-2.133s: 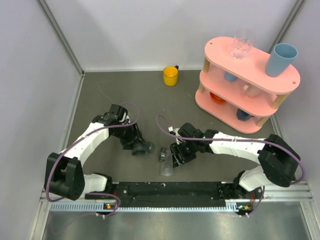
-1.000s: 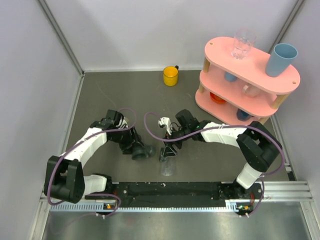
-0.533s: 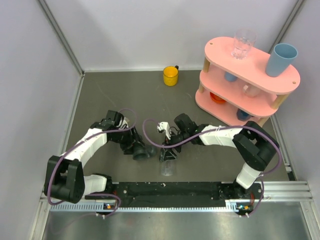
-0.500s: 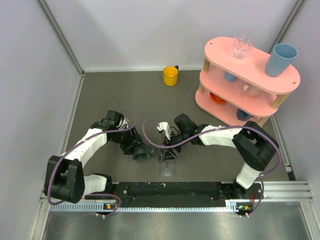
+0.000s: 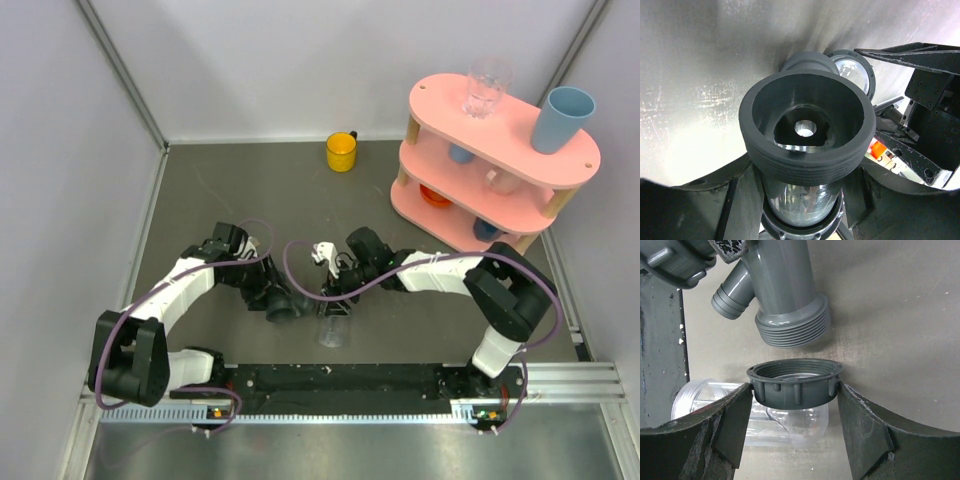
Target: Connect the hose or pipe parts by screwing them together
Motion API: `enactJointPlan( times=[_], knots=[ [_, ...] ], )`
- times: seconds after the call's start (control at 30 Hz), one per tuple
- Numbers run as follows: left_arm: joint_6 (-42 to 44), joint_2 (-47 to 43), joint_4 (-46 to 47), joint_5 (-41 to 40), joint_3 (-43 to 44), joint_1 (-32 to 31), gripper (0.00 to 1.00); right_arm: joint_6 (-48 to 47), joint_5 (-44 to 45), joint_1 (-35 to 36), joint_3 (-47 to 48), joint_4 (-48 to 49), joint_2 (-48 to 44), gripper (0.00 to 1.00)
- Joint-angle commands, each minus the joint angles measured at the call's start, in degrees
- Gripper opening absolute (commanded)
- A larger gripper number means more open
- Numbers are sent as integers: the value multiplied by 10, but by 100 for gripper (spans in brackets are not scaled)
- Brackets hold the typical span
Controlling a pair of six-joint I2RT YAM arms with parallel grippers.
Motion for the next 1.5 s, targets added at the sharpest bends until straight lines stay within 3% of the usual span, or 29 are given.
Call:
enactJointPlan(
  times=[0.0,0.1,0.23,0.47,0.7,0.97,1.17,1.47],
  knots=[
    [10,0,15,16,-1,2,0,-12,0,11,0,29,11,68],
    [12,1,15,16,0,2,0,-13,4,11,-1,34,11,63],
    [12,-1,14,16,-3,2,0,-14,1,12,2,36,5,46],
    [8,-27,-16,11,22,2,0,-28,40,12,4,28,-56,29],
    [3,-59,-79,-8,112,5,0,-49,114,20,-1,-17,-195,25],
    [-27,-78,-83,36,248,7,0,-90,231,60,29,-94,-319,22],
    [-38,-119,-57,85,256,8,0,-99,254,61,76,-151,-345,21],
    [-45,-158,61,214,209,5,0,-124,267,66,110,-226,-367,20]
  ],
)
